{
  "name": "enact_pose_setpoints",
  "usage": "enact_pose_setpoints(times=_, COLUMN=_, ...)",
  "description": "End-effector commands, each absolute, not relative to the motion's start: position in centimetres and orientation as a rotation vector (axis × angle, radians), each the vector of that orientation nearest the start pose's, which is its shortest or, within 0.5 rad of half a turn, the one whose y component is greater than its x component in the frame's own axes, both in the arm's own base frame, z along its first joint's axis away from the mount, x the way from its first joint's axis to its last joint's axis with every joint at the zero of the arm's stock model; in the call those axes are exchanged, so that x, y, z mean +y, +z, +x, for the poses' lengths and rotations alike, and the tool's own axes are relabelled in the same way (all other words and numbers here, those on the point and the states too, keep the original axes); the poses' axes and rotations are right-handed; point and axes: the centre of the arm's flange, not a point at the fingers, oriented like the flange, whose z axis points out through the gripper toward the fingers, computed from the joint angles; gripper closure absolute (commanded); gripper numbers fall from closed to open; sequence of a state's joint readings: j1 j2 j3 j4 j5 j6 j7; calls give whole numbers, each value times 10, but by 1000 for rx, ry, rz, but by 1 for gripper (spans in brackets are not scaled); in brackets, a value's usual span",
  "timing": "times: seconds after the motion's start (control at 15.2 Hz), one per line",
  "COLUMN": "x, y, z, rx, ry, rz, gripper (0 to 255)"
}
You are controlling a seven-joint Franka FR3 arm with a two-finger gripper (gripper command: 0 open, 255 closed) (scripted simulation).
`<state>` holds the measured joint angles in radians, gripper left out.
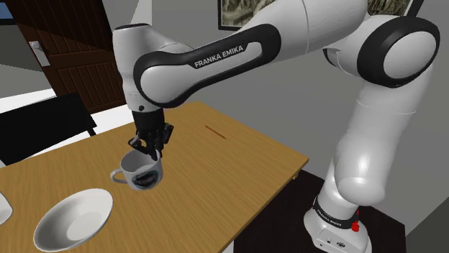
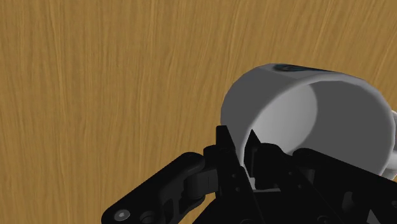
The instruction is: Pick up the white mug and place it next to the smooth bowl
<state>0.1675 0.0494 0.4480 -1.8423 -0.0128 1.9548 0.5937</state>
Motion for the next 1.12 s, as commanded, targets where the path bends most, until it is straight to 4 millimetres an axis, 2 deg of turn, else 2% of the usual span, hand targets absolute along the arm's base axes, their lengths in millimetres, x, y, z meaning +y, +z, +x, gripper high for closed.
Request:
enact_pose_setpoints(times=0.0, x=358, y=501, z=490, rx=-36, ry=-79, rz=-3094, gripper=255)
enact_pose_setpoints(times=1.06, x=358, y=417, z=490, rx=-36, ry=-79, rz=-3094, gripper=255)
